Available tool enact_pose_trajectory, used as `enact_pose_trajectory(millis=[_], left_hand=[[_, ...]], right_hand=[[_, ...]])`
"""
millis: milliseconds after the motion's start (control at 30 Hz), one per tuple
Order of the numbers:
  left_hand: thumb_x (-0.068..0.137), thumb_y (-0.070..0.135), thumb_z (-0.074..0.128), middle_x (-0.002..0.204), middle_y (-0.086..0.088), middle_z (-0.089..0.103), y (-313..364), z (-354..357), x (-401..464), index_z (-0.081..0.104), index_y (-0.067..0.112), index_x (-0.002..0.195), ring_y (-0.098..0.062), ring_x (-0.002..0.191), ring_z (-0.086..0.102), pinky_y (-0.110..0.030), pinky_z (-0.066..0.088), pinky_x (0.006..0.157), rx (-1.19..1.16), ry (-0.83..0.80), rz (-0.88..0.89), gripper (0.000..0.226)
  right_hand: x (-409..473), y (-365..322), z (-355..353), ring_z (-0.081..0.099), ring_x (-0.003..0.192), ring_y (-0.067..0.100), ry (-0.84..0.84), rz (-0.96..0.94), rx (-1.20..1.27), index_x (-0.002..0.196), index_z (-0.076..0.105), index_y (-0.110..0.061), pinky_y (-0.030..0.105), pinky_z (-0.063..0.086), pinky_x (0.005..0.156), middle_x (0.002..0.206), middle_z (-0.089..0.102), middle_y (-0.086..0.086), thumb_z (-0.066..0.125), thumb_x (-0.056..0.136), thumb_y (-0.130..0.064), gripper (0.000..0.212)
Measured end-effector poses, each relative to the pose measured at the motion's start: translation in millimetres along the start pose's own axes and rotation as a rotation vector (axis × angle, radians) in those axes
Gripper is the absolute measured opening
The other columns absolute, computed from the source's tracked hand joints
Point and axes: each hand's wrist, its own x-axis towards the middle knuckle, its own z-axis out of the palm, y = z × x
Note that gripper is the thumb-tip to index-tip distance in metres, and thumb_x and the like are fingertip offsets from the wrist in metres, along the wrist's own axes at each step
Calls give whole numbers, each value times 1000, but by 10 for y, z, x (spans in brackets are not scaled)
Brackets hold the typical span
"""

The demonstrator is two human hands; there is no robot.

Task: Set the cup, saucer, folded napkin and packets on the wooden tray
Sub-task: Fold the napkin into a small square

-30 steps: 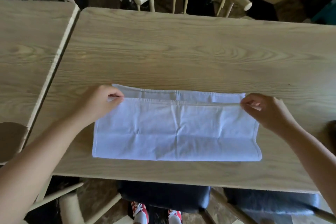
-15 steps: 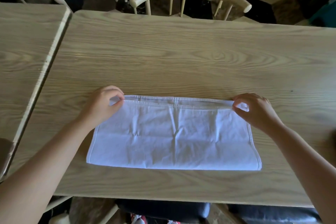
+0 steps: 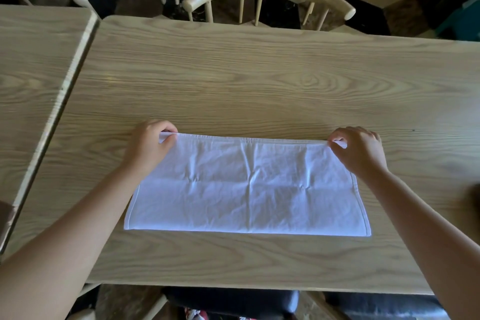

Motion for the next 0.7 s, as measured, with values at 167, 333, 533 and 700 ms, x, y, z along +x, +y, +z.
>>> enact_pose_trajectory(millis=[167, 333, 533, 700], left_hand=[[76, 28, 52, 108, -17, 62, 155, 36, -42, 61, 6, 108, -37, 105, 57, -47, 41, 88, 371, 146, -11, 41], [90, 27, 34, 149, -7, 35, 1002, 626, -291, 35, 9, 140, -23, 138, 30, -54, 27, 106, 372, 37, 188, 53], [90, 31, 30, 147, -2, 38, 1036, 1082, -389, 38, 14, 140, -19, 136, 35, -46, 20, 108, 484, -168, 211, 53], [85, 49, 36, 151, -2, 32, 759, 831, -388, 34, 28, 141, -21, 139, 30, -48, 22, 109, 521, -154, 159, 61]], right_hand=[[-66, -89, 93, 54, 108, 31, 108, 20, -40, 101, 62, -15, 44, 32, 95, 108, 66, 7, 66, 75, -17, 26], [-346, -817, 463, 30, 137, 26, 149, -170, -29, 136, 41, -13, 49, 20, 108, 146, 39, 9, 37, 86, -28, 53], [-481, -1105, 843, 23, 139, 19, -32, -174, -15, 141, 33, -13, 49, 23, 110, 149, 34, 5, 28, 90, -33, 55], [-483, -751, 740, 14, 143, 15, -44, -143, -84, 146, 20, -18, 41, 8, 114, 154, 21, 1, 25, 87, -49, 67]])
